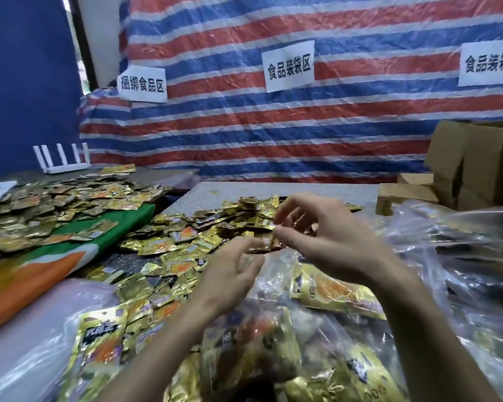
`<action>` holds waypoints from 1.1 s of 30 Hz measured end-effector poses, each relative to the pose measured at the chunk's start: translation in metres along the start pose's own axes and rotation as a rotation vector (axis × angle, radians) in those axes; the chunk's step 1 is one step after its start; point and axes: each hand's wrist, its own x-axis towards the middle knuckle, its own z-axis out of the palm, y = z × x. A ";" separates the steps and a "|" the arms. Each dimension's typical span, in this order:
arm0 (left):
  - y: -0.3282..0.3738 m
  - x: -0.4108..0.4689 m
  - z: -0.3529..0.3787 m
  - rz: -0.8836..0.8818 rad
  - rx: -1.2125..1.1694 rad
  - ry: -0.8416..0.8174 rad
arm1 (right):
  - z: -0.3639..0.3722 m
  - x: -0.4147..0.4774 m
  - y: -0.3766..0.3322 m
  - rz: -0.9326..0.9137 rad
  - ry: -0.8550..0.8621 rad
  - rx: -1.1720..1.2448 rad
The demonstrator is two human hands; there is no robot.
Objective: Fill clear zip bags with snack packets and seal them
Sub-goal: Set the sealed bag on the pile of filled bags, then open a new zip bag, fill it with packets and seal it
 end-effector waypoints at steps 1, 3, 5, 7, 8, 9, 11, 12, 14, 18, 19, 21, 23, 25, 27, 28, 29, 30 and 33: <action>-0.009 -0.014 -0.015 -0.004 0.051 0.038 | 0.003 0.000 -0.003 -0.026 -0.010 0.001; -0.026 -0.041 -0.044 -0.040 0.109 0.103 | 0.009 0.000 -0.008 -0.065 -0.023 -0.012; -0.045 -0.066 -0.070 -0.133 0.172 0.164 | 0.015 -0.001 -0.013 -0.093 -0.040 -0.010; -0.065 -0.086 -0.097 -0.267 0.326 0.252 | 0.019 -0.001 -0.018 -0.107 -0.070 0.002; -0.077 -0.096 -0.109 -0.360 0.444 0.285 | 0.021 -0.001 -0.020 -0.114 -0.087 0.007; -0.089 -0.105 -0.121 -0.476 0.585 0.286 | 0.022 -0.002 -0.021 -0.122 -0.102 0.013; -0.112 -0.125 -0.139 -0.731 0.818 0.164 | 0.023 -0.003 -0.024 -0.139 -0.118 0.019; -0.121 -0.135 -0.144 -0.853 0.855 0.083 | 0.023 -0.003 -0.024 -0.146 -0.122 0.019; -0.131 -0.151 -0.146 -1.002 0.825 -0.036 | 0.024 -0.003 -0.025 -0.157 -0.126 0.013; -0.136 -0.158 -0.150 -0.971 0.909 0.050 | 0.025 -0.005 -0.028 -0.163 -0.138 0.010; -0.133 -0.157 -0.151 -0.958 0.909 0.095 | 0.025 -0.005 -0.029 -0.164 -0.141 0.011; -0.128 -0.155 -0.157 -0.952 0.862 0.158 | 0.025 -0.006 -0.030 -0.166 -0.147 0.012; -0.126 -0.151 -0.166 -0.977 0.790 0.180 | 0.024 -0.007 -0.030 -0.167 -0.147 0.017; -0.120 -0.143 -0.176 -1.011 0.731 0.179 | 0.024 -0.007 -0.031 -0.168 -0.147 0.025; -0.109 -0.134 -0.184 -1.032 0.735 0.231 | 0.023 -0.006 -0.030 -0.165 -0.149 0.029; -0.103 -0.129 -0.188 -1.024 0.751 0.296 | 0.023 -0.006 -0.030 -0.161 -0.151 0.030; -0.097 -0.125 -0.191 -1.002 0.768 0.369 | 0.023 -0.006 -0.030 -0.157 -0.150 0.031; -0.092 -0.121 -0.195 -0.980 0.780 0.433 | 0.022 -0.006 -0.030 -0.155 -0.145 0.032; -0.073 -0.113 -0.206 -0.931 0.788 0.526 | 0.021 -0.005 -0.029 -0.148 -0.132 0.029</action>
